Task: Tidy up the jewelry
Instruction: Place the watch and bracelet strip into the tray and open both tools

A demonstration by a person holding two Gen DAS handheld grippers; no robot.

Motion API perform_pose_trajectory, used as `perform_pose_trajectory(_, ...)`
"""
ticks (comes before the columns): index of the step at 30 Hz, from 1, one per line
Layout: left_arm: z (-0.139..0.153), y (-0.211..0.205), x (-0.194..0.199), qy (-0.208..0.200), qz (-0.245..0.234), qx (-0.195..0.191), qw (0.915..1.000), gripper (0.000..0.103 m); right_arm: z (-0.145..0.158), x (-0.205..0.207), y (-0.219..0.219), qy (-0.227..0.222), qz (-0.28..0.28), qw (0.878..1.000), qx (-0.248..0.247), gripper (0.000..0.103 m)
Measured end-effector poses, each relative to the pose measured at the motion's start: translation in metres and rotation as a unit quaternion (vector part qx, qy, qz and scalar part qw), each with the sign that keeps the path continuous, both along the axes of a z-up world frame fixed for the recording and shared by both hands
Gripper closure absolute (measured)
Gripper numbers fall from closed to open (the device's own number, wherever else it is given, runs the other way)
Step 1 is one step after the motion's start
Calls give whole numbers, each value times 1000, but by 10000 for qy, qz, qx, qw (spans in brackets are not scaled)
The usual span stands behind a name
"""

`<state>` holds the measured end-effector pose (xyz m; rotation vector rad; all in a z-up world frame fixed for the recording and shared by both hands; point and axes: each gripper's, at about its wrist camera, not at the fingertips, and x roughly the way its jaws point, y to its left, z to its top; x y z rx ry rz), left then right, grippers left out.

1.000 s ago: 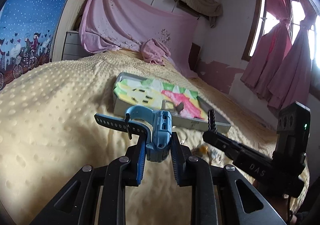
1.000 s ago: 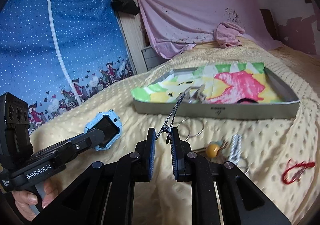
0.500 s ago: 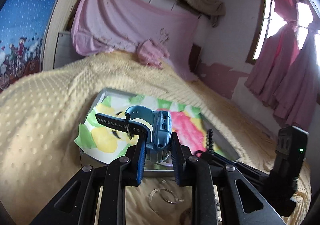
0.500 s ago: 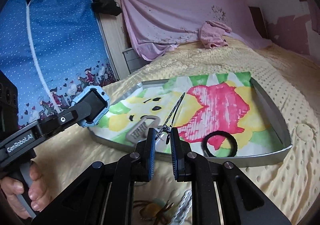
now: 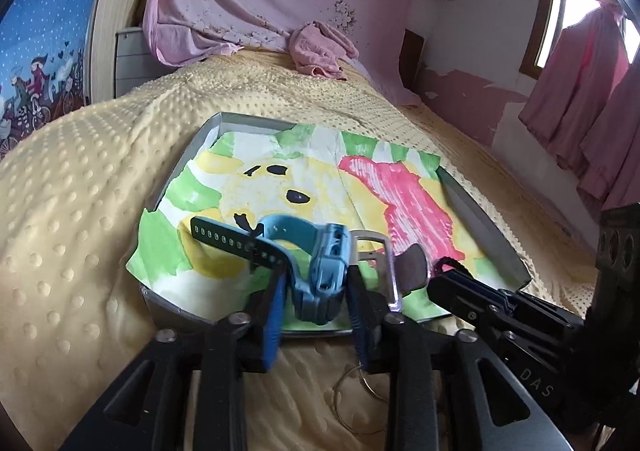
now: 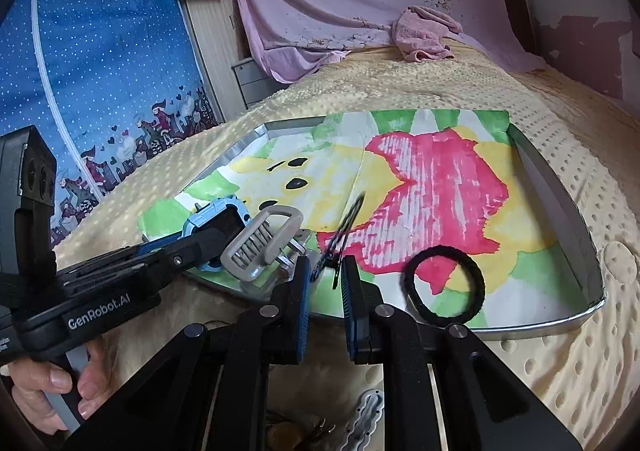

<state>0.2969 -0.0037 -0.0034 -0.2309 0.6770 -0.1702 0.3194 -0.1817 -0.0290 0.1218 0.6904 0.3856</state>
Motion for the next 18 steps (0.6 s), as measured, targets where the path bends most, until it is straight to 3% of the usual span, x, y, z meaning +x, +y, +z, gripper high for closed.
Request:
perform_pose_trajectory(3,3,-1,-8,-125,-18,37,9999,63,1,-2,-3,-6,-32,10000,37,85)
perform_pose_trajectory(6,7,2,-17,-246,47,68,9997,63,4,-8,-9,-91,-160,9998,8,84)
perform_pose_trajectory(8,9,5,-23,-306,70,9,9995,58,9,-17,-16,-244,-269,9993,35,82)
perform_pose_trajectory(10,14,7,-31,-463,150,9,9988,46,14,-25,-21,-416,-361,9985,52,73)
perform_pose_trajectory(14,23,11,-47,-681,228,-28,9974,43,27,-47,-31,-852,-511,9950,94,66)
perform_pose_trajectory(16,28,11,-57,-806,276,-23,9964,26,34,-60,-34,-1044,-567,9929,48,55)
perform_pose_trajectory(18,34,10,-71,-1053,326,27,9939,17,42,-73,-38,-1246,-595,9904,20,46)
